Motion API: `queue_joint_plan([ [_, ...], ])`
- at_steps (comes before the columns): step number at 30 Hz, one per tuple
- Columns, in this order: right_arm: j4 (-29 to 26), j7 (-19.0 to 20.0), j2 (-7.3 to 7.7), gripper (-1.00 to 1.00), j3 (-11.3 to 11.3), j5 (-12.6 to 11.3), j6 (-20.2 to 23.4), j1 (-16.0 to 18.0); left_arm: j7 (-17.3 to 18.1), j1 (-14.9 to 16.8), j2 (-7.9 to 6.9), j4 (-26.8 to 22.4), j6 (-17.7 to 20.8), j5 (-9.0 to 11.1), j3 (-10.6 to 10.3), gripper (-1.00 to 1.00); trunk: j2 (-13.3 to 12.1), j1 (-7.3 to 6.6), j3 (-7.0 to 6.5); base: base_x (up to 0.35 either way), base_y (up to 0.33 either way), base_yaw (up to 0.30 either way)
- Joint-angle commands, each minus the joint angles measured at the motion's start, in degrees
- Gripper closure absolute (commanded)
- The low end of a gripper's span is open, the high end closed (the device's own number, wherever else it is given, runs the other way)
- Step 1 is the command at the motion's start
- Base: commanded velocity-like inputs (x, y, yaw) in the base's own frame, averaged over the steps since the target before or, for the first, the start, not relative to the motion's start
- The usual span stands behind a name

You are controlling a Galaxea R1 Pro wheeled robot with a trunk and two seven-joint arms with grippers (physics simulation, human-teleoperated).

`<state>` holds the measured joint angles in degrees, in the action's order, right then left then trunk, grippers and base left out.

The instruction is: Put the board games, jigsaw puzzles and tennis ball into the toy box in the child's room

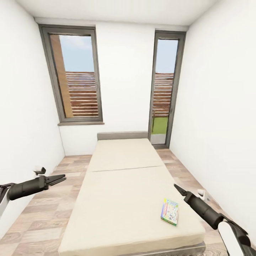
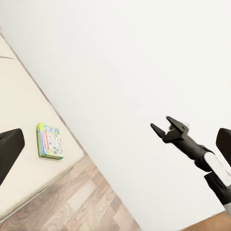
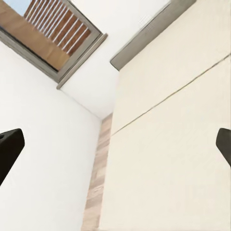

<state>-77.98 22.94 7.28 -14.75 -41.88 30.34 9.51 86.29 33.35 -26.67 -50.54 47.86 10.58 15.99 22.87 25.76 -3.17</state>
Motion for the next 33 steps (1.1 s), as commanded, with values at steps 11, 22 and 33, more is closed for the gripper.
queue_joint_plan([
  [11, 0.03, -22.59, -0.44, -1.0, 3.39, -0.03, 2.42, 1.44, -13.72, 0.09, 1.08, 0.08, 0.71, 0.09, -0.27, -1.0, 0.04, 0.02, -0.28, 0.001, -0.002, -0.279],
  [22, -1.6, -39.35, -0.74, -1.0, 12.28, 2.13, 3.38, 3.2, -27.95, 0.13, 2.75, 0.09, 0.81, 0.6, -0.01, -1.0, 0.04, 0.02, -0.48, 0.0, 0.0, -0.14],
  [33, -4.2, -44.02, -0.88, -1.0, 19.55, 2.78, 5.02, 3.6, -30.18, 0.14, 3.37, 0.09, 0.79, 0.66, 0.24, -1.0, 0.04, 0.02, -0.51, 0.0, -0.001, -0.015],
])
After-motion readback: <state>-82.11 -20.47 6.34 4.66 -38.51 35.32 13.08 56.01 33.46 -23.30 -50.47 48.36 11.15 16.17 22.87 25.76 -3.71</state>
